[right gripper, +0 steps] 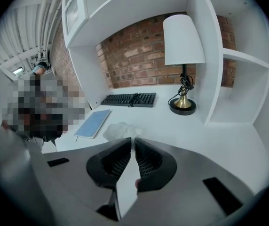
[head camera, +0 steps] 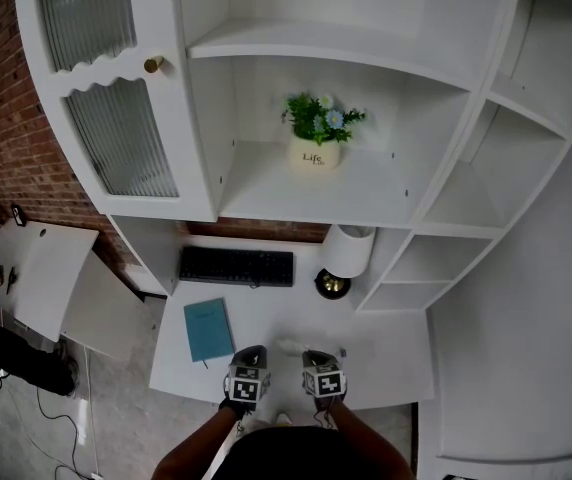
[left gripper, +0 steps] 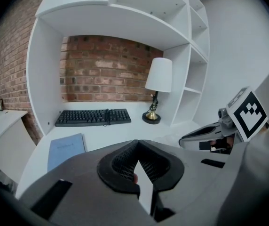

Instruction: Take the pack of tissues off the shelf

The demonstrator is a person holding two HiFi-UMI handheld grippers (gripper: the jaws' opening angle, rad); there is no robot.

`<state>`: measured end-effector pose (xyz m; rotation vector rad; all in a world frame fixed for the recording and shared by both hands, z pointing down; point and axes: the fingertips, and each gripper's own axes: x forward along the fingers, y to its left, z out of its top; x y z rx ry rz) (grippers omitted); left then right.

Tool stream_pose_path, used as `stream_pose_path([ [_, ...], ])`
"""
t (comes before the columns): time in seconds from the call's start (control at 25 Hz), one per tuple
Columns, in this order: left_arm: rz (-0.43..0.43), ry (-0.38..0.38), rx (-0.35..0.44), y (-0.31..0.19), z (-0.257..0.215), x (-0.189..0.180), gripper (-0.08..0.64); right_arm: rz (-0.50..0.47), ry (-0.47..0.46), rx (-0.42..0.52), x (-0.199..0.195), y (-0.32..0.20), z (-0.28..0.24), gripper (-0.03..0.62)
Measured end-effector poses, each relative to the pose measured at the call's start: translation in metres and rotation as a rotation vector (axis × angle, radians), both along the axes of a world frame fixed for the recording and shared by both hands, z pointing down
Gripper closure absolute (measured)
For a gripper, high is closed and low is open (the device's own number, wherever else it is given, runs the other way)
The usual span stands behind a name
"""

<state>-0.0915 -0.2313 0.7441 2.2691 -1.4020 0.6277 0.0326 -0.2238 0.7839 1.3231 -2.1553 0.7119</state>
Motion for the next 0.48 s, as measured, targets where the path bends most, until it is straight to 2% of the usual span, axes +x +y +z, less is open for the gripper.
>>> stream_pose_path([
  [0.48, -0.009, 0.007, -0.018, 0.009, 0.019, 0.000, 0.545, -0.021, 0.059, -0.050, 0.004, 0.003, 0.029, 0.562],
])
